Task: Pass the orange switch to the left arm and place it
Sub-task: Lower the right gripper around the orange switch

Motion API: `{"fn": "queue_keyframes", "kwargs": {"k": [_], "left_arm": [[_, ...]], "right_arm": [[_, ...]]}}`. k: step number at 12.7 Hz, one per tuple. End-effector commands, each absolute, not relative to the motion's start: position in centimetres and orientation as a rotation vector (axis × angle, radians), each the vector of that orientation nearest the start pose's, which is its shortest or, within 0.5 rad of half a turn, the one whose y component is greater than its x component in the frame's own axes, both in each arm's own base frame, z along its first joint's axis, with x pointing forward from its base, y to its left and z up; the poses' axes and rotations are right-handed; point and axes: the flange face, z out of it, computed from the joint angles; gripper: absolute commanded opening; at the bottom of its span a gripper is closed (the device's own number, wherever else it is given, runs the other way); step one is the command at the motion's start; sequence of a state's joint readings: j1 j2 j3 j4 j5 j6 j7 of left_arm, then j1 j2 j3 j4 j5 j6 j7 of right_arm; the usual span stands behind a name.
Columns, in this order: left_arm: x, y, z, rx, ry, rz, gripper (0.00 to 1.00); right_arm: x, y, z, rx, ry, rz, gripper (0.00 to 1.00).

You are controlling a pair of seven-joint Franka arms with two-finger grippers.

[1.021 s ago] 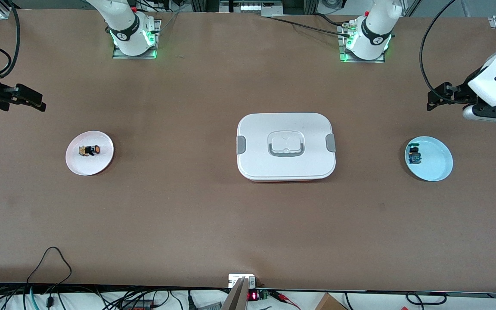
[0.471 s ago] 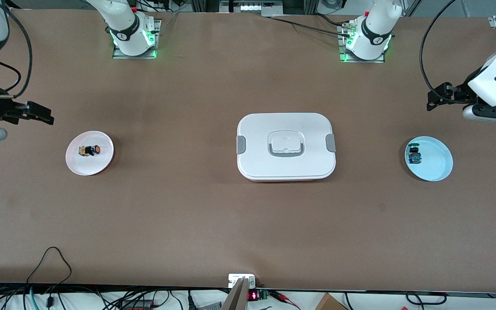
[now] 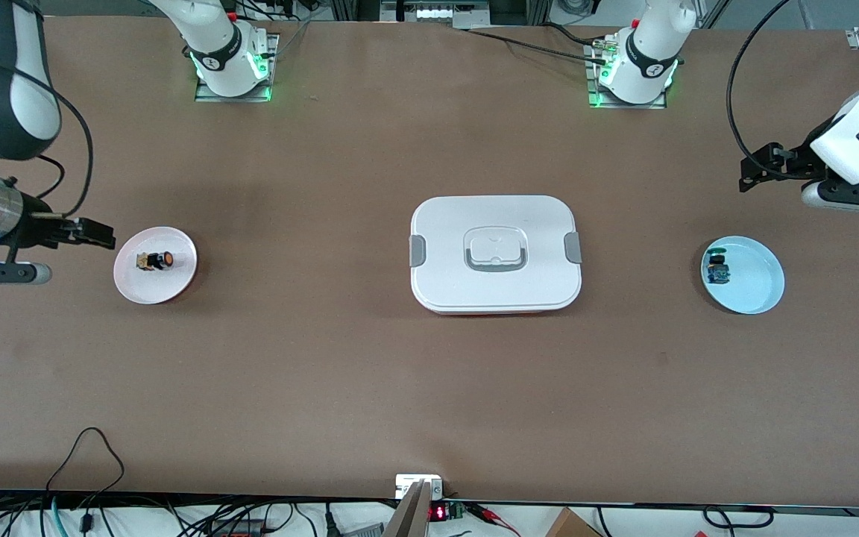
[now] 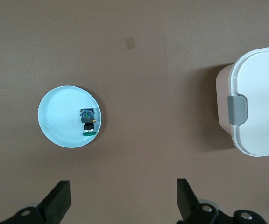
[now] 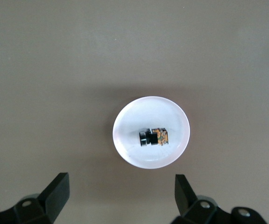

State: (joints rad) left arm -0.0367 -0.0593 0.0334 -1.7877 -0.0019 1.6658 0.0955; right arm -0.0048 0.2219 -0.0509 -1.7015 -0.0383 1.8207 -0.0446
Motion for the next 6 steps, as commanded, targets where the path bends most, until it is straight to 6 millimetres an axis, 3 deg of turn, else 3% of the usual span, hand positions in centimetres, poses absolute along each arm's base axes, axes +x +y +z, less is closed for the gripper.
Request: {"fn": "queue_keyframes", "kwargs": {"k": [1,6], "left_arm": [[53.2,-0.3,56.7,-3.155,0.138,0.096,1.0],[53.2,-0.3,56.7,-3.155,0.138,0.096,1.0]], "right_arm": [[59.8,-5.3,40.8,-3.184,0.028,0.157,1.0],[58.5,-7.3,32.5,-3.171,-0.111,0.18,1.0]]}}
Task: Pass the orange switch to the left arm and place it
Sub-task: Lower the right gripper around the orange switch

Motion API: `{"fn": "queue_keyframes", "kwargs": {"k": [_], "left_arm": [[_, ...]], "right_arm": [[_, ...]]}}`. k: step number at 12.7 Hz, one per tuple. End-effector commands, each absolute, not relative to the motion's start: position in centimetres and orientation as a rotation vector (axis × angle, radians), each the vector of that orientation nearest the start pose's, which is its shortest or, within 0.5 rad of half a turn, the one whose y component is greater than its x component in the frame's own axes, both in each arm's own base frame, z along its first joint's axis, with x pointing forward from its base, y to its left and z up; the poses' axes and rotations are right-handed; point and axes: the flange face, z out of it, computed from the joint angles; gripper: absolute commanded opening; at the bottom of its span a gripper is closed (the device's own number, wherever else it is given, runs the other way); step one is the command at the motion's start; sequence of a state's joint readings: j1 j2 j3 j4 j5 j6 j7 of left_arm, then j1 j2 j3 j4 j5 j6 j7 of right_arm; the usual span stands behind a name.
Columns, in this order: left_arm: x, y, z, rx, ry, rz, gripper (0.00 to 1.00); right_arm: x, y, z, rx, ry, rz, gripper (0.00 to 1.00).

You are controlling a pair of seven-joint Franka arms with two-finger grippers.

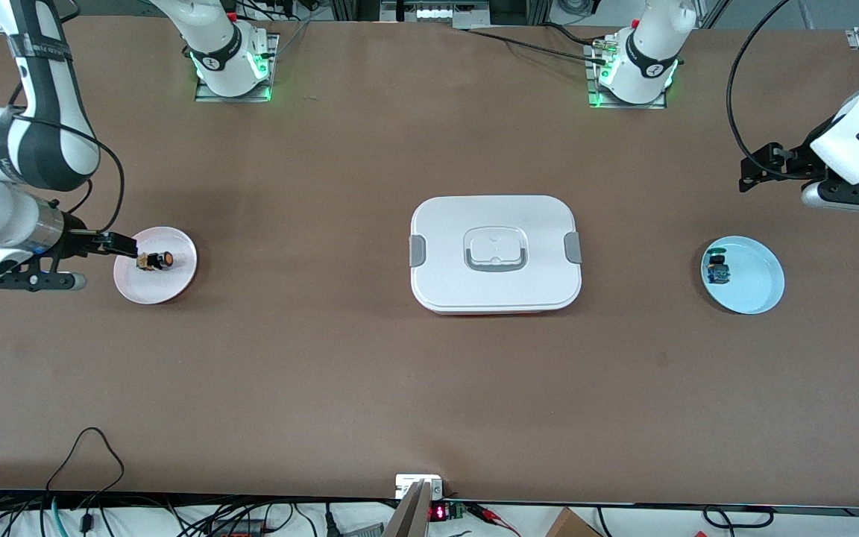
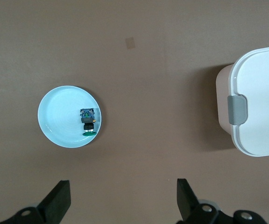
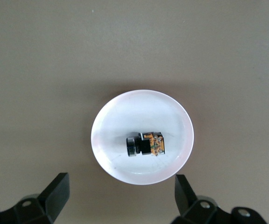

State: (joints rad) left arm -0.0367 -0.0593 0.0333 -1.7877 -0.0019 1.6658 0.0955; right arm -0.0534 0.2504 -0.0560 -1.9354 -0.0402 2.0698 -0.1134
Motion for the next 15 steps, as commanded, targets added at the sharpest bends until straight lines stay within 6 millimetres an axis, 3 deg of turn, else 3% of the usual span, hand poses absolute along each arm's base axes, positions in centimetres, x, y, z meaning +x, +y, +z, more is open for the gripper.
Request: {"fn": "queue_keyframes", "kwargs": {"k": [1,5,8,15], "left_arm": [[53.2,-0.3,56.7,-3.155,0.138,0.096,1.0],[53.2,-0.3,56.6,-3.155,0.138,0.098,1.0],[53.2,-0.3,56.6,-3.155,0.138,0.098,1.0],[53.2,-0.3,56.7,-3.155,0.138,0.096,1.0]], "right_arm": [[58.0,-7.8,30.9,-3.166,-0.138,0.19,1.0],[56.2,-8.1,26.4,-3.151,-0.184,0.238,1.0],[55.2,-10.6,22.8,-3.136,-0.265,0.223,1.0],[55.0,-10.1,20.7,-3.085,-0.139,0.234,1.0]]}}
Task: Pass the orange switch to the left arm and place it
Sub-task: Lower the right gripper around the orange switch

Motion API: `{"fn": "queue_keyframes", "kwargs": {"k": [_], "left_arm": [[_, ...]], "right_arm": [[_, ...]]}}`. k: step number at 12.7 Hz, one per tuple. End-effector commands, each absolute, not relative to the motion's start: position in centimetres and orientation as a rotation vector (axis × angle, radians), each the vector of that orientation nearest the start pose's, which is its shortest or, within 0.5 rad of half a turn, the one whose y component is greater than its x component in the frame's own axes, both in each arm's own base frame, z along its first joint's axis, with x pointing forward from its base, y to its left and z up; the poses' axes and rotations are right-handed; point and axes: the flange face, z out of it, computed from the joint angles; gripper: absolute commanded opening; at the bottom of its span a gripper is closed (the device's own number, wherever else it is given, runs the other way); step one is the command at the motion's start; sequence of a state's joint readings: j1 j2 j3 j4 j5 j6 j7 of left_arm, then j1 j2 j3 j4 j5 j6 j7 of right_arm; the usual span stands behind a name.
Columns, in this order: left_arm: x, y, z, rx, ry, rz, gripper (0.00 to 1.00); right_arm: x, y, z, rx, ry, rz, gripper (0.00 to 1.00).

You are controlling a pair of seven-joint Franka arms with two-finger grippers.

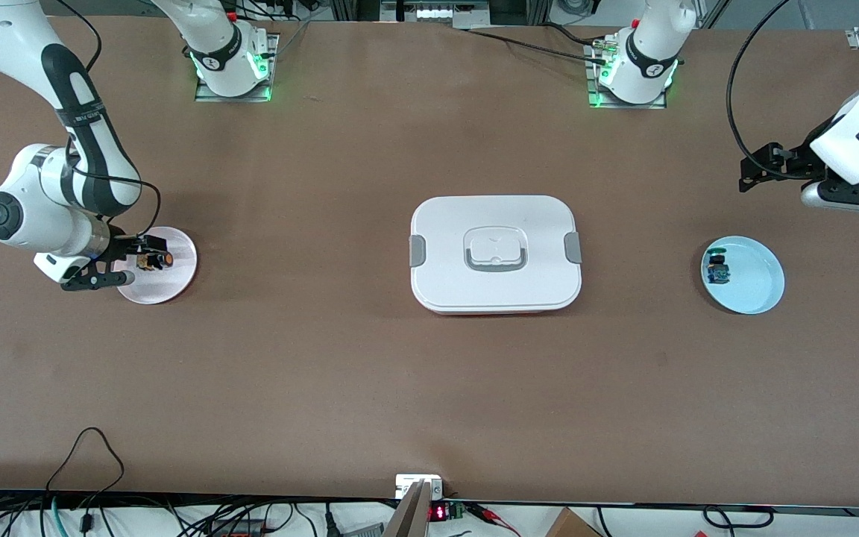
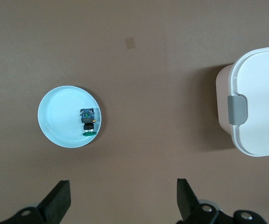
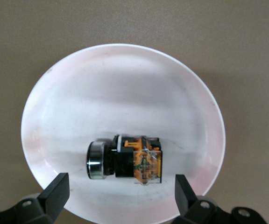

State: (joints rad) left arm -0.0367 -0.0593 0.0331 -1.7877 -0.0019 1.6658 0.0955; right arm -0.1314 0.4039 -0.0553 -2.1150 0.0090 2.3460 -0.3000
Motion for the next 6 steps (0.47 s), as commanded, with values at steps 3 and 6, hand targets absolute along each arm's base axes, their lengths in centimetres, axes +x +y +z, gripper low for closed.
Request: {"fn": "queue_keyframes", "kwargs": {"k": [3,6], "left_arm": [[53.2,-0.3,56.7,-3.155,0.138,0.096,1.0],[53.2,-0.3,56.7,-3.155,0.138,0.096,1.0]], "right_arm": [[55.3,-10.1,19.6,-3.097,-0.163,0.202,1.0],[55.6,-9.7,19.2,-3.11,-0.18,0.175,1.0]]}}
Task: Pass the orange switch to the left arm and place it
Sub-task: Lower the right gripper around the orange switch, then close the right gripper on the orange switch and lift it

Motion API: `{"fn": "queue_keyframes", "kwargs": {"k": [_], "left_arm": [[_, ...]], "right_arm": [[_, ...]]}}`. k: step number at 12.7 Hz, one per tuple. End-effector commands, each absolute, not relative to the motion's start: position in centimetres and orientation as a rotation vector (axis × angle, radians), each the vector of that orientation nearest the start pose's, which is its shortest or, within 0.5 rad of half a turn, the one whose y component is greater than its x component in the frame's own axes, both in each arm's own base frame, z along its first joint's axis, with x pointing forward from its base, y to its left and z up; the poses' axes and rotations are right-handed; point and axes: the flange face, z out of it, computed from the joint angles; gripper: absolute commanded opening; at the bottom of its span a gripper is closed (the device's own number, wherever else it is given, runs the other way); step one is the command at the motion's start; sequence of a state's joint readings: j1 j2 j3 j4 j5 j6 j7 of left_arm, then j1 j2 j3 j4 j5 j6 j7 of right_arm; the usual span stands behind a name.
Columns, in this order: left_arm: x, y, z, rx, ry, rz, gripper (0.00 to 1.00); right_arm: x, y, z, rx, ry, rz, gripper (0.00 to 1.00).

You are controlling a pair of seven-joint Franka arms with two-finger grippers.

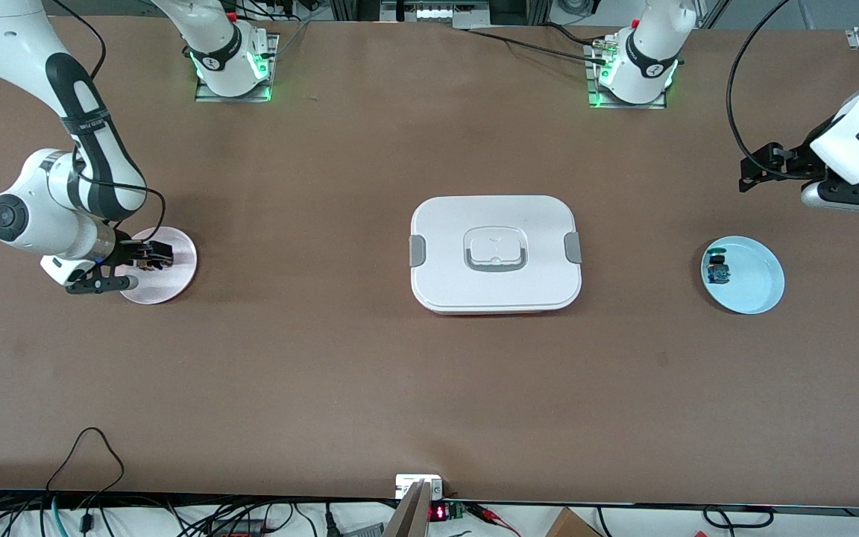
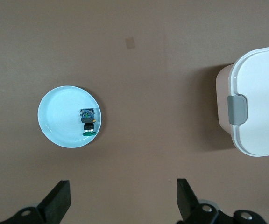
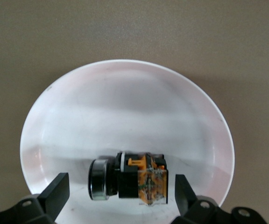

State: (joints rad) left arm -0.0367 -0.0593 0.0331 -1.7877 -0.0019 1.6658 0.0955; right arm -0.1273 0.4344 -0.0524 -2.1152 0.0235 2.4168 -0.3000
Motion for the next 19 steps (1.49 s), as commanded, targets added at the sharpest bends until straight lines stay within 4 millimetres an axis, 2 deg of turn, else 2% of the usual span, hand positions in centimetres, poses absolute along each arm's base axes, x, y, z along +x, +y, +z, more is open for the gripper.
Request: {"fn": "queue_keyframes", "kwargs": {"k": [1,7,8,9,10,11,12,13,14,16,19], "left_arm": [[53.2,-0.3,56.7,-3.155,0.138,0.096,1.0],[53.2,-0.3,56.7,-3.155,0.138,0.096,1.0],[53.2,-0.3,56.7,-3.155,0.138,0.098,1.0],[53.2,-0.3,56.7,-3.155,0.138,0.098,1.0],[53.2,-0.3,56.7,-3.155,0.138,0.098,1.0],[53.2,-0.3,56.7,-3.155,0.138,0.098,1.0],[53.2,-0.3,56.7,-3.155,0.138,0.098,1.0],[53.1,-0.3,56.7,-3.155,0.138,0.096,1.0],[53.1,-0.3,56.6,-3.155,0.138,0.103,1.0],[53.1,-0.3,56.6,-3.155,0.138,0.103,1.0],[53.1,-0.3,56.6,-3.155,0.138,0.103,1.0]], "right_arm": [[55.5,-9.6,18.9,-3.113,-0.189,0.174,1.0],[54.7,-9.9,17.6,-3.113,-0.205,0.195,1.0],[54.7,-10.0,17.6,-3.113,-0.21,0.195,0.9],[54.4,-9.9,17.6,-3.111,-0.214,0.205,0.71],[54.1,-9.9,17.6,-3.109,-0.211,0.211,0.46],[54.0,-9.9,17.8,-3.108,-0.223,0.209,0.25],[53.9,-9.8,18.0,-3.097,-0.295,0.212,0.13],[53.9,-9.7,18.4,-3.09,-0.336,0.214,0.09],[54.0,-9.3,19.0,-3.083,-0.34,0.228,0.08],[54.9,-8.0,22.0,-3.061,-0.364,0.239,0.08],[57.6,-6.1,28.8,-3.053,-0.425,0.187,0.08]]}}
